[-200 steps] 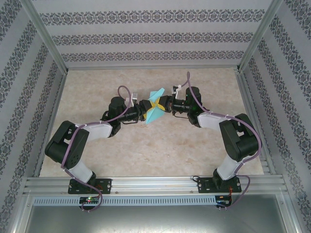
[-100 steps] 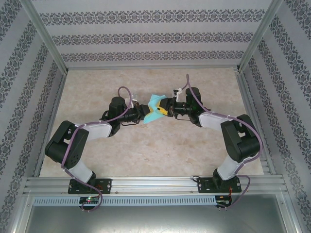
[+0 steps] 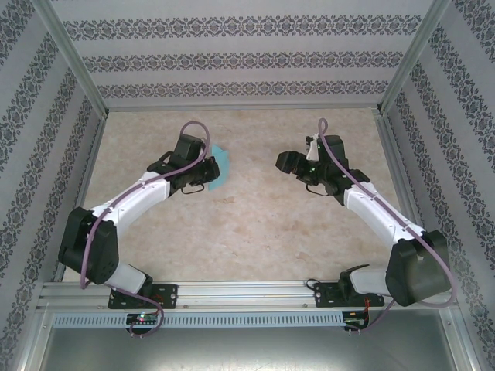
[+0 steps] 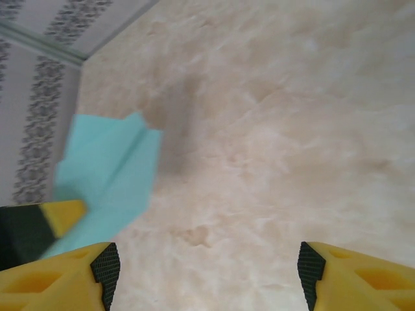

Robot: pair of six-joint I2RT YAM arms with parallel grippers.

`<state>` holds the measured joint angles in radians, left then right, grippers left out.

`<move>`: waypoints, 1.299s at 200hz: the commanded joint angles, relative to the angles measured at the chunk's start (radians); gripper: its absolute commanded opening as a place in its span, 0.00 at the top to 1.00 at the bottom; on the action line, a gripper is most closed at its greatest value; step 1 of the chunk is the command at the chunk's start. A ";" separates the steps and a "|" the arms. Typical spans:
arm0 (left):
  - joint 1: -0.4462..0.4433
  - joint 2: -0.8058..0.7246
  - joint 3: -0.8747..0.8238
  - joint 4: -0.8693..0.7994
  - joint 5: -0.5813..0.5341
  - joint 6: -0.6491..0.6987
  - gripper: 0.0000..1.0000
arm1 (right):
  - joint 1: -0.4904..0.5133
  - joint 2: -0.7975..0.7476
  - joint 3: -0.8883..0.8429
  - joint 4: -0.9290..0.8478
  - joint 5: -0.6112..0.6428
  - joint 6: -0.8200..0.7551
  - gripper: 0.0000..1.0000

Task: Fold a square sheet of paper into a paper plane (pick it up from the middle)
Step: Turn over the paper at the center of the table.

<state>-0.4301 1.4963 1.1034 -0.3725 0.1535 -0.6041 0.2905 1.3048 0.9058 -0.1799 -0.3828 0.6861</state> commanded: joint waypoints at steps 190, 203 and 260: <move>-0.110 0.121 0.066 -0.096 -0.264 0.025 0.04 | 0.056 0.078 -0.023 -0.050 0.121 -0.003 0.27; -0.051 0.069 -0.003 -0.055 -0.214 -0.012 0.03 | 0.124 0.135 0.015 -0.047 0.143 -0.002 0.29; 0.203 -0.070 -0.236 0.014 -0.112 -0.092 0.00 | 0.432 0.448 0.249 0.001 0.159 0.069 0.55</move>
<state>-0.2947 1.4826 0.9257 -0.4171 -0.0261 -0.6468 0.6273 1.6543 1.0595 -0.2119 -0.2363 0.7143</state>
